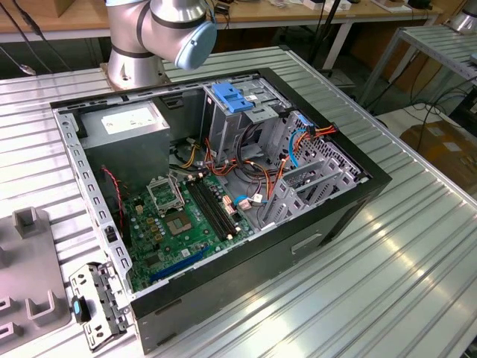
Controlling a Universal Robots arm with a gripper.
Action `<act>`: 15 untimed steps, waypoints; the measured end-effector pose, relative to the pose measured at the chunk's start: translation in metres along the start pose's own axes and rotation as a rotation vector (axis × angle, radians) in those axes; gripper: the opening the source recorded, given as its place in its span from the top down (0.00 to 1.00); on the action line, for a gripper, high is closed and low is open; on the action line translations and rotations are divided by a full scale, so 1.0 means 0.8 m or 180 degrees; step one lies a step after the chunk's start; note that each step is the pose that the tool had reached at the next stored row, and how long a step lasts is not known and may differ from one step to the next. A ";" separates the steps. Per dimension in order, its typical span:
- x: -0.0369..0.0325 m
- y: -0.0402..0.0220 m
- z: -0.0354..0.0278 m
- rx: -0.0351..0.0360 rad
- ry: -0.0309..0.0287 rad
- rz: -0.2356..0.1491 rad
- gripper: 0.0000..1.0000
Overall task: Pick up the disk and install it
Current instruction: 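Pick up the disk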
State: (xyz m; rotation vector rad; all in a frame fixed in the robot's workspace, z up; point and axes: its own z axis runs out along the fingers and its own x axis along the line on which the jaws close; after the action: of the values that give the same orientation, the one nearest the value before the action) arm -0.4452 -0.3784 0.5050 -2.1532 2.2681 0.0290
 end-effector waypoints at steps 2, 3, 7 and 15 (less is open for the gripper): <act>-0.0001 -0.0018 -0.0001 0.0000 0.0000 0.0000 0.63; -0.0002 -0.0031 -0.0001 -0.0001 0.0000 0.0000 0.63; -0.0004 -0.0070 -0.0001 0.0000 0.0000 0.0000 0.63; -0.0008 -0.0141 -0.0001 0.0000 0.0000 0.0000 0.63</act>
State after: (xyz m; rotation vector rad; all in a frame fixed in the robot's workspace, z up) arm -0.4339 -0.3784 0.5050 -2.1532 2.2682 0.0291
